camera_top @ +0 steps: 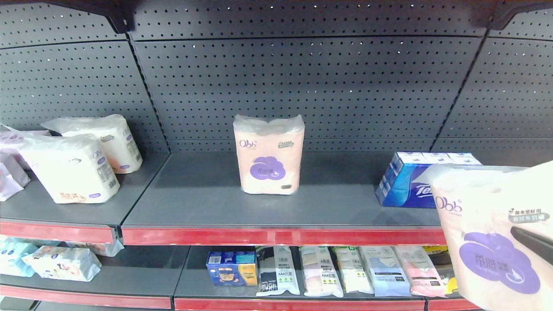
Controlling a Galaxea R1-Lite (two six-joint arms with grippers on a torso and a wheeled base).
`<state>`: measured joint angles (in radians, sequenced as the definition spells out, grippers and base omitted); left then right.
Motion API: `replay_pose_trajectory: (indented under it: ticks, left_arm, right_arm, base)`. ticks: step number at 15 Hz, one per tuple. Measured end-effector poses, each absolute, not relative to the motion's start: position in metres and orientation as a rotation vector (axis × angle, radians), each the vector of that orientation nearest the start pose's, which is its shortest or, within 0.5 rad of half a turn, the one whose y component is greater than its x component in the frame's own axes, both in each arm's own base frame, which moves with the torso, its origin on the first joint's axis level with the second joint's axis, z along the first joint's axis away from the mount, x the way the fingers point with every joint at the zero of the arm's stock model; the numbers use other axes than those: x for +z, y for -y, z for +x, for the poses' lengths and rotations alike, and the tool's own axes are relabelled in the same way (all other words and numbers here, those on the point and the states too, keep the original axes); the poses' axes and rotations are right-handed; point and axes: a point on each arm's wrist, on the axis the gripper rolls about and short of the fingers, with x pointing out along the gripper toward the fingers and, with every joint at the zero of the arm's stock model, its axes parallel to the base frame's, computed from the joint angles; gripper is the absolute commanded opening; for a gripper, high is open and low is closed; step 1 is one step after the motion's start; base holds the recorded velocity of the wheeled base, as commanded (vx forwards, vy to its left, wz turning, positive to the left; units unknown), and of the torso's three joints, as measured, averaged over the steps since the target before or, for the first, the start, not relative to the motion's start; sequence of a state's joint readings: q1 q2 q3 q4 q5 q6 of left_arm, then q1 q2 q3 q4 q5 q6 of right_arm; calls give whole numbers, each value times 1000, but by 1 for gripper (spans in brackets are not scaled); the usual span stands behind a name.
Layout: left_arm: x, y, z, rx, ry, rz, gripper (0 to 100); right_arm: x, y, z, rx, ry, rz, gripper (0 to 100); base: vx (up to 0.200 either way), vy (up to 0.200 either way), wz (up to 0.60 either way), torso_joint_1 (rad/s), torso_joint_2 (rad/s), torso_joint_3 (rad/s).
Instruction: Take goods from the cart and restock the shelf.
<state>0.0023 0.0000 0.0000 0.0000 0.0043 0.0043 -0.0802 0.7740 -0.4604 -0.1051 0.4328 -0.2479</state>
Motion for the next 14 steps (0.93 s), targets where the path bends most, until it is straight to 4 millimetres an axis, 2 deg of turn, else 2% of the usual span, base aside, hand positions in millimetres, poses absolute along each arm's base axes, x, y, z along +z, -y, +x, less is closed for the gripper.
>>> replay_pose_trajectory:
  ticks: [4, 9, 12, 14]
  left_arm:
    - [75, 0, -23, 6, 0, 7, 100]
    - [76, 0, -22, 1, -14, 11, 100]
    - [77, 0, -18, -2, -58, 25, 100]
    - [78, 0, -17, -72, -79, 59, 100]
  right_arm:
    - [207, 0, 70, 309, -166, -109, 0]
    - [209, 6, 69, 70, -177, -9, 0]
    - [199, 5, 59, 28, -175, -15, 0]
    - [192, 3, 46, 21, -190, -23, 0]
  base:
    - [0, 0, 0, 0, 0, 0]
    - [0, 0, 0, 0, 0, 0]
    - [0, 0, 0, 0, 0, 0]
    - [0, 0, 0, 0, 0, 0]
